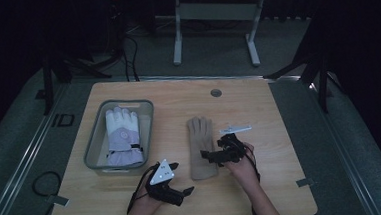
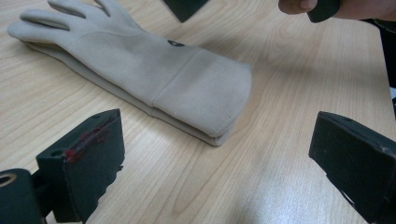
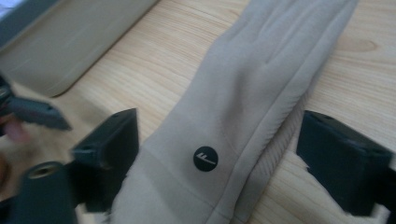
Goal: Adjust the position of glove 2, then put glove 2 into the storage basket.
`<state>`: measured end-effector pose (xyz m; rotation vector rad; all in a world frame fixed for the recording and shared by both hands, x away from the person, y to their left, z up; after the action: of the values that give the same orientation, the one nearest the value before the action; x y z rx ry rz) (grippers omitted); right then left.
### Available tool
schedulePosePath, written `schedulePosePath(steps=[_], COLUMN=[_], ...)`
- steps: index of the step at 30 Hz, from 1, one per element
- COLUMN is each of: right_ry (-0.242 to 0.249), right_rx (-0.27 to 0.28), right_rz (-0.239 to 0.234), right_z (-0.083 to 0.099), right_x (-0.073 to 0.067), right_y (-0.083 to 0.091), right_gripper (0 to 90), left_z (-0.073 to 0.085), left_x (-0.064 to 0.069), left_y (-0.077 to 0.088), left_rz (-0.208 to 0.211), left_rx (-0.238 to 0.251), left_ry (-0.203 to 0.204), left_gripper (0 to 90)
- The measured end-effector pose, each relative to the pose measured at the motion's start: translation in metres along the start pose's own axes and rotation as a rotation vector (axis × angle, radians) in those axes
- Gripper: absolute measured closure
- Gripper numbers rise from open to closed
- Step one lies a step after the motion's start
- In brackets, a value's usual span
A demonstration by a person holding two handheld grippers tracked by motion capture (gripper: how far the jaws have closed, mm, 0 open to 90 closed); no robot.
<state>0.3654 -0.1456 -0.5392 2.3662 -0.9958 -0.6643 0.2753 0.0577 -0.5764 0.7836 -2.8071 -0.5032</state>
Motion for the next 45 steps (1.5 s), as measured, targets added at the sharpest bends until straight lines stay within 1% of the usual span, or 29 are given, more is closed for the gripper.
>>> schedulePosePath(steps=[1, 3, 5, 7, 9, 10, 11, 12, 13, 14, 15, 16, 17, 19, 20, 21, 22, 23, 25, 28, 30, 32, 33, 34, 36, 37, 40, 42, 45], right_ry=[0.022, 0.063, 0.127, 0.155, 0.196, 0.189, 0.167, 0.144, 0.116, 0.101, 0.105, 0.107, 0.099, 0.104, 0.102, 0.1, 0.099, 0.088, 0.071, 0.049, 0.033, 0.018, 0.0, -0.017, -0.043, -0.065, -0.109, -0.114, -0.092], right_rx=[0.006, 0.036, 0.038, 0.038, 0.059, 0.039, 0.024, 0.008, 0.007, 0.009, 0.012, 0.024, 0.024, 0.022, 0.017, 0.025, 0.031, 0.032, 0.04, 0.05, 0.039, 0.031, 0.034, 0.031, 0.033, 0.025, 0.016, 0.004, -0.037], right_rz=[0.008, -0.006, 0.0, -0.009, 0.004, -0.015, -0.028, -0.031, -0.038, -0.051, -0.062, -0.068, -0.08, -0.061, -0.067, -0.05, -0.042, -0.048, -0.037, -0.035, -0.039, -0.046, -0.039, -0.053, -0.042, -0.053, -0.05, -0.038, -0.009], right_z=[0.0, 0.0, 0.0, 0.0, 0.0, 0.001, 0.002, 0.002, 0.003, 0.003, 0.003, 0.003, 0.002, 0.0, -0.001, -0.003, -0.005, -0.007, -0.014, -0.023, -0.028, -0.029, -0.029, -0.029, -0.028, -0.027, -0.025, -0.023, -0.017], right_x=[0.001, 0.004, 0.008, 0.012, 0.016, 0.017, 0.019, 0.021, 0.024, 0.026, 0.026, 0.027, 0.027, 0.03, 0.031, 0.032, 0.034, 0.036, 0.039, 0.042, 0.043, 0.044, 0.046, 0.047, 0.051, 0.053, 0.059, 0.06, 0.06], right_y=[0.002, 0.006, 0.009, 0.011, 0.014, 0.015, 0.016, 0.019, 0.021, 0.023, 0.025, 0.027, 0.028, 0.027, 0.026, 0.026, 0.025, 0.024, 0.021, 0.013, 0.003, -0.005, -0.009, -0.013, -0.022, -0.026, -0.04, -0.047, -0.058], right_gripper=[13.4, 14.1, 14.2, 14.3, 14.6, 14.5, 14.9, 15.9, 15.8, 12.9, 10.1, 10.1, 10.1, 10.2, 10.2, 11.4, 13.2, 13.0, 13.7, 18.2, 22.3, 26.9, 29.3, 32.1, 32.7, 32.2, 31.9, 31.8, 32.0], left_z=[0.0, -0.001, -0.001, -0.001, -0.001, -0.001, -0.001, -0.002, -0.004, -0.006, -0.008, -0.01, -0.011, -0.011, -0.011, -0.012, -0.013, -0.014, -0.016, -0.023, -0.026, -0.028, -0.029, -0.029, -0.031, -0.032, -0.033, -0.032, -0.031], left_x=[-0.001, -0.002, -0.003, -0.004, -0.004, -0.003, -0.003, -0.001, 0.001, 0.003, 0.003, 0.003, 0.003, -0.001, -0.002, -0.003, -0.004, -0.005, -0.004, -0.001, 0.003, 0.006, 0.007, 0.008, 0.009, 0.009, 0.008, 0.008, 0.006], left_y=[0.001, 0.003, 0.004, 0.003, 0.002, 0.002, 0.002, 0.003, 0.004, 0.005, 0.005, 0.004, 0.003, -0.001, -0.002, -0.003, -0.004, -0.006, -0.009, -0.017, -0.024, -0.032, -0.035, -0.038, -0.043, -0.046, -0.05, -0.051, -0.05], left_rz=[-0.005, 0.004, 0.013, 0.017, 0.031, 0.039, 0.04, 0.038, 0.04, 0.033, 0.013, -0.007, -0.014, -0.011, -0.016, -0.011, -0.006, 0.002, 0.019, 0.045, 0.067, 0.077, 0.084, 0.089, 0.102, 0.105, 0.119, 0.119, 0.118], left_rx=[0.001, 0.018, 0.021, 0.018, 0.014, 0.012, 0.015, 0.038, 0.058, 0.061, 0.058, 0.043, 0.023, -0.009, -0.013, -0.01, -0.009, -0.023, -0.032, -0.043, -0.061, -0.092, -0.101, -0.11, -0.12, -0.129, -0.147, -0.152, -0.158], left_ry=[-0.001, 0.011, 0.019, 0.02, 0.027, 0.031, 0.027, 0.018, 0.013, 0.005, -0.01, -0.019, -0.017, 0.024, 0.037, 0.046, 0.049, 0.051, 0.034, 0.006, -0.018, -0.048, -0.062, -0.071, -0.081, -0.082, -0.088, -0.092, -0.096], left_gripper=[4.0, 4.2, 4.6, 4.7, 4.7, 4.7, 4.8, 6.4, 7.8, 8.0, 8.0, 8.0, 7.9, 7.9, 8.0, 9.4, 10.6, 10.8, 10.8, 13.9, 14.4, 15.0, 15.8, 17.5, 18.9, 19.4, 21.7, 22.3, 22.7])
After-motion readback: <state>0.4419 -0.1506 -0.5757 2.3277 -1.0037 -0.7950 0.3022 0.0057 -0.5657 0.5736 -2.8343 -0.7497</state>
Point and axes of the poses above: each handheld gripper's, and its own axes: y roughly backward along the jaws, z roughly out of its underside, x roughly to its right, the point moved 4 cm from there along -y, roughly forward along the jaws, and after that the axes turned 6 degrees about x, right-handed, at the moved point
